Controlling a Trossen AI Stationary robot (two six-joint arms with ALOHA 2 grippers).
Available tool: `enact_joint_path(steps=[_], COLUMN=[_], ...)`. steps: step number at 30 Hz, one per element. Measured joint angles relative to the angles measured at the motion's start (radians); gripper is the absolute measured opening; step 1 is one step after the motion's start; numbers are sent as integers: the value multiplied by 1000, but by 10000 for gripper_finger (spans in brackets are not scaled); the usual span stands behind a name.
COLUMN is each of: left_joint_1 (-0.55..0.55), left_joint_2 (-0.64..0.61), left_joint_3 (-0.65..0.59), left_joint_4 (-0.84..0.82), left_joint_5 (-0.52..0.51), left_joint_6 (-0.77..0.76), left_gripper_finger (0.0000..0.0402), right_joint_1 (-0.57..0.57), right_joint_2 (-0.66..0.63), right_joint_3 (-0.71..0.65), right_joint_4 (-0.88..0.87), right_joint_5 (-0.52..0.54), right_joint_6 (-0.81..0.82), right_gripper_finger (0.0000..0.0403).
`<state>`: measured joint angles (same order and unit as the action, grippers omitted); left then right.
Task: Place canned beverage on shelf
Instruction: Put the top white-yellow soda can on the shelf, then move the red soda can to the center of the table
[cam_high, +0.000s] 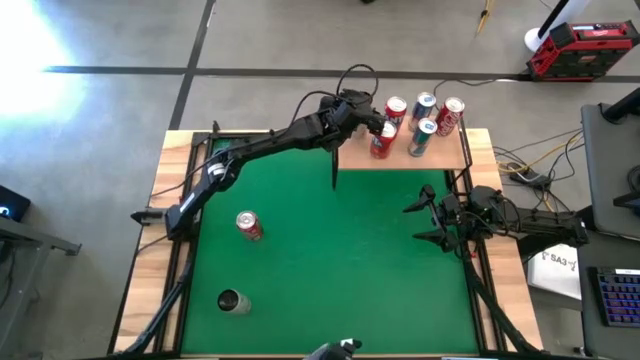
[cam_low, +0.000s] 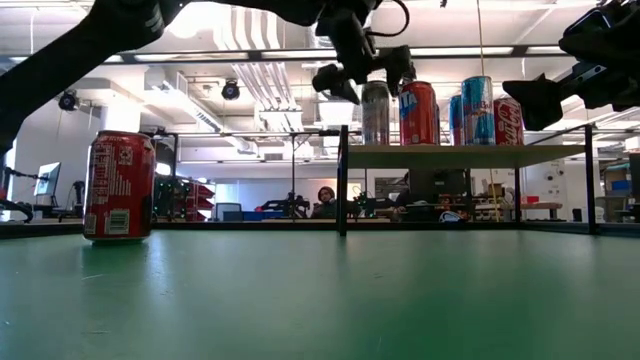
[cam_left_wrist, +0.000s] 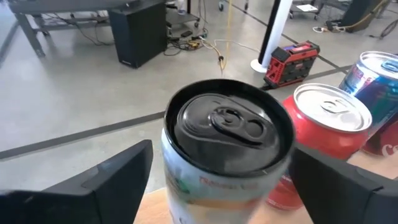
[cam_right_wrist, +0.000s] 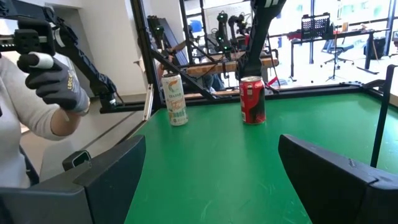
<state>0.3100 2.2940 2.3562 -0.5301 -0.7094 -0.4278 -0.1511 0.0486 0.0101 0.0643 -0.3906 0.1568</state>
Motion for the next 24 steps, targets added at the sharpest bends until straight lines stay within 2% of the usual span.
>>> enact_joint_path(steps=[3, 13, 24], left_joint_1=[-15, -72, -141], left_joint_2=[-2, -38, -58], left_joint_3=[0, 0, 0], left_joint_4=[-4, -41, -142], left_joint_5=[-31, -41, -108], left_joint_6=[0, -3, -94], left_gripper_finger=[357, 363, 363], right_joint_1=[0, 0, 0], right_joint_2=[0, 0, 0], right_joint_3=[0, 0, 0], right_joint_4=[0, 0, 0], right_joint_5=[0, 0, 0], right_joint_6=[0, 0, 0], right_gripper_finger=[359, 359, 359])
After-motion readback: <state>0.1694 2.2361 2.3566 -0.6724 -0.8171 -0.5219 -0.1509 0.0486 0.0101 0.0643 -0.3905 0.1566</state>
